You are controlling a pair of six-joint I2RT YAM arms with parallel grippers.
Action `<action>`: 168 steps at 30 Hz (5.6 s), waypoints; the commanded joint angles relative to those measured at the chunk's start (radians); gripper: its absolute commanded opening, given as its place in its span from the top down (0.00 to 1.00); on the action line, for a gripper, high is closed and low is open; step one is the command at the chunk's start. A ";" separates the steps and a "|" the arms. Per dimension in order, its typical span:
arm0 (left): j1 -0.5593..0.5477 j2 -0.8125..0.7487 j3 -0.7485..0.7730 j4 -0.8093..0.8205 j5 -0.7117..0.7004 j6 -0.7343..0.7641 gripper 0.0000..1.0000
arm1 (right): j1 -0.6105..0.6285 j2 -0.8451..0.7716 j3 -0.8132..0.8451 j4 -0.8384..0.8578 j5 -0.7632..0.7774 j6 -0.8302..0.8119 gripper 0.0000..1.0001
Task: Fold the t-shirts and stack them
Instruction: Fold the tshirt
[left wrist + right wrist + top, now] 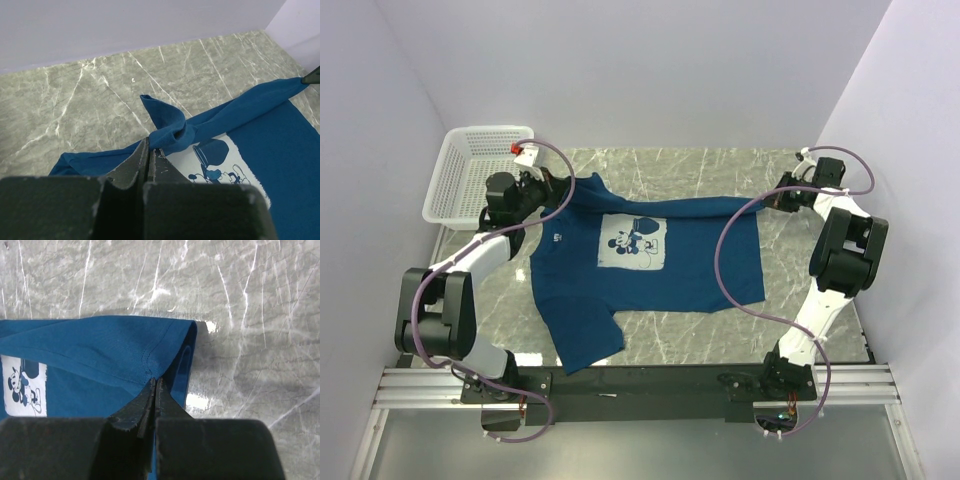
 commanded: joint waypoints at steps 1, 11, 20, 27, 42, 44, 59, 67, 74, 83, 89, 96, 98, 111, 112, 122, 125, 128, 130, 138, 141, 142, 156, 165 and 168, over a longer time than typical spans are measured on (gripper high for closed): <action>0.004 -0.055 -0.006 0.023 0.007 0.011 0.99 | -0.012 -0.059 -0.009 0.006 -0.009 -0.016 0.99; 0.003 -0.066 -0.009 0.010 0.002 0.020 0.99 | -0.015 -0.075 -0.026 0.002 -0.014 -0.021 0.99; 0.004 -0.068 -0.031 0.008 0.004 0.019 0.99 | -0.021 -0.092 -0.046 -0.008 -0.018 -0.026 0.99; 0.004 -0.082 -0.060 -0.001 0.010 0.019 0.99 | -0.061 -0.151 -0.105 -0.035 0.029 -0.110 0.41; 0.003 -0.118 -0.095 -0.009 0.010 0.028 0.99 | -0.103 -0.289 -0.224 -0.057 -0.078 -0.178 0.32; 0.003 -0.121 -0.103 -0.010 0.010 0.028 0.99 | -0.101 -0.289 -0.230 -0.060 -0.083 -0.179 0.32; -0.003 -0.160 -0.132 -0.033 0.004 0.022 0.99 | -0.101 -0.293 -0.247 -0.061 -0.103 -0.179 0.32; -0.020 -0.215 -0.156 -0.075 -0.013 0.016 0.99 | -0.101 -0.293 -0.253 -0.061 -0.115 -0.181 0.32; -0.046 -0.246 -0.176 -0.151 -0.057 0.008 0.99 | -0.101 -0.296 -0.251 -0.061 -0.127 -0.173 0.32; -0.094 -0.432 -0.205 -0.306 -0.151 0.018 0.60 | -0.101 -0.306 -0.254 -0.060 -0.141 -0.171 0.32; -0.092 -0.525 -0.212 -0.335 -0.146 0.075 0.50 | -0.098 -0.314 -0.250 -0.060 -0.155 -0.164 0.32; -0.094 -0.114 0.031 -0.585 -0.085 0.020 0.41 | -0.078 -0.345 -0.248 -0.112 -0.176 -0.188 0.32; -0.095 0.002 0.098 -0.639 -0.113 0.023 0.42 | -0.063 -0.369 -0.254 -0.142 -0.187 -0.202 0.32; -0.120 0.276 0.227 -0.724 -0.093 0.092 0.49 | 0.051 -0.493 -0.319 -0.238 -0.233 -0.242 0.31; -0.121 0.279 0.229 -0.730 -0.091 0.092 0.49 | 0.051 -0.498 -0.319 -0.239 -0.235 -0.240 0.31; -0.145 0.319 0.261 -0.786 -0.119 0.104 0.52 | 0.051 -0.510 -0.328 -0.238 -0.248 -0.231 0.31; -0.151 0.319 0.265 -0.794 -0.110 0.108 0.57 | 0.051 -0.513 -0.329 -0.238 -0.250 -0.231 0.31; -0.160 0.308 0.269 -0.805 -0.093 0.109 0.62 | 0.049 -0.516 -0.331 -0.235 -0.255 -0.230 0.31; -0.166 0.299 0.272 -0.813 -0.081 0.112 0.67 | 0.048 -0.518 -0.329 -0.233 -0.256 -0.228 0.31; -0.187 0.277 0.265 -0.831 -0.028 0.118 0.93 | 0.041 -0.524 -0.331 -0.236 -0.268 -0.225 0.31; -0.216 0.238 0.259 -0.839 0.002 0.129 0.95 | 0.038 -0.530 -0.334 -0.236 -0.270 -0.225 0.31; -0.227 0.213 0.259 -0.846 0.037 0.134 0.94 | 0.037 -0.532 -0.334 -0.235 -0.271 -0.227 0.31; -0.382 0.040 0.201 -0.899 0.053 0.164 0.13 | 0.018 -0.530 -0.336 -0.248 -0.271 -0.242 0.31; -0.248 -0.454 0.014 -0.721 -0.347 -0.114 0.25 | 0.285 -0.565 -0.303 -0.947 -0.353 -1.295 0.25; -0.105 -0.557 -0.027 -0.852 -0.453 -0.412 0.17 | 0.440 -0.735 -0.491 -0.910 -0.334 -1.508 0.14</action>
